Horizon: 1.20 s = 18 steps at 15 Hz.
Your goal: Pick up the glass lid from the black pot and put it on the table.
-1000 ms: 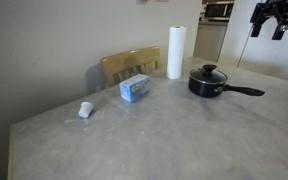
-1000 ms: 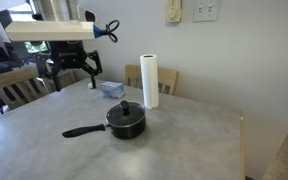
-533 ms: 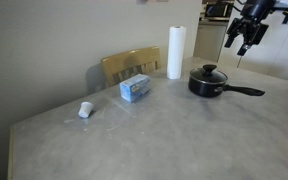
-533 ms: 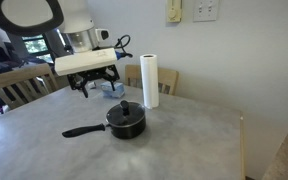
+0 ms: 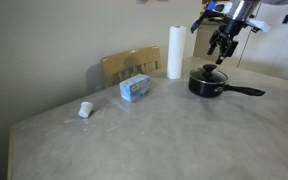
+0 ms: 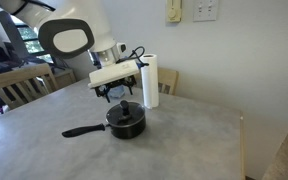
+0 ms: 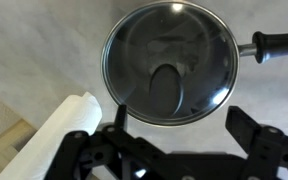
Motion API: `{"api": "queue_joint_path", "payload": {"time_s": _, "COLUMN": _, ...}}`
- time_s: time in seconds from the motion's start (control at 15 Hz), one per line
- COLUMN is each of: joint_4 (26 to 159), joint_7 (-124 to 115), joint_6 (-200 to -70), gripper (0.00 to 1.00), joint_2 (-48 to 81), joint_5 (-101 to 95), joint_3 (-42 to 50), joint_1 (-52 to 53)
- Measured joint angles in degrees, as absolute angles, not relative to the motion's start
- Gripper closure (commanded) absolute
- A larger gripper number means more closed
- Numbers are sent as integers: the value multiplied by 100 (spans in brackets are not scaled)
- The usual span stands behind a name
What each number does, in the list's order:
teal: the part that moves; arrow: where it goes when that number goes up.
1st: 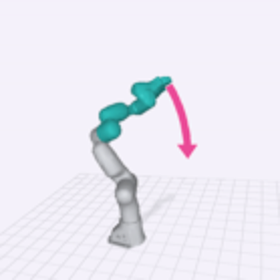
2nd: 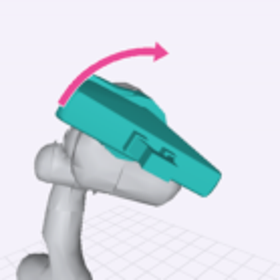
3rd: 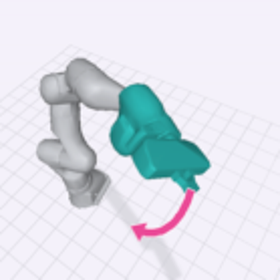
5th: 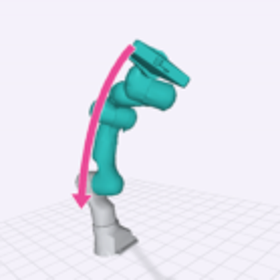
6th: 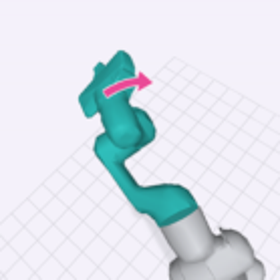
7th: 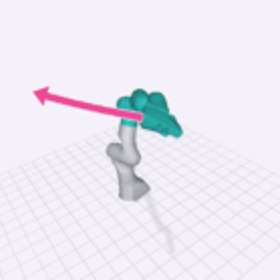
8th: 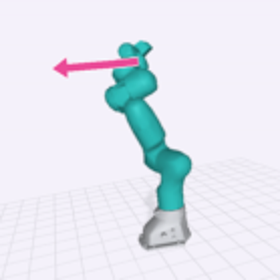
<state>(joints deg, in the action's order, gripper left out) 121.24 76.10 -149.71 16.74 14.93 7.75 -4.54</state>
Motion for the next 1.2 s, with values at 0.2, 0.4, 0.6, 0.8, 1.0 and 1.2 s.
{"api": "queue_joint_path", "payload": {"time_s": 0.2, "joint_4": 12066, "joint_7": 7564, "joint_6": -14919, "gripper": 0, "joint_2": 1706, "joint_5": 1429, "joint_3": 729, "joint_1": -500}}
{"api": "queue_joint_path", "payload": {"time_s": 0.4, "joint_4": 12114, "joint_7": 7176, "joint_6": -14582, "gripper": 0, "joint_2": 1735, "joint_5": 1067, "joint_3": 580, "joint_1": -566}}
{"api": "queue_joint_path", "payload": {"time_s": 0.6, "joint_4": 12120, "joint_7": 6670, "joint_6": -14525, "gripper": 0, "joint_2": 1856, "joint_5": 620, "joint_3": 522, "joint_1": -566}}
{"api": "queue_joint_path", "payload": {"time_s": 0.8, "joint_4": 12098, "joint_7": 6340, "joint_6": -14572, "gripper": 0, "joint_2": 1945, "joint_5": 329, "joint_3": 499, "joint_1": -567}}
{"api": "queue_joint_path", "payload": {"time_s": 1.0, "joint_4": 12063, "joint_7": 6177, "joint_6": -14584, "gripper": 0, "joint_2": 1970, "joint_5": 194, "joint_3": 473, "joint_1": -570}}
{"api": "queue_joint_path", "payload": {"time_s": 1.2, "joint_4": 12046, "joint_7": 6145, "joint_6": -14587, "gripper": 0, "joint_2": 1981, "joint_5": 185, "joint_3": 444, "joint_1": -595}}
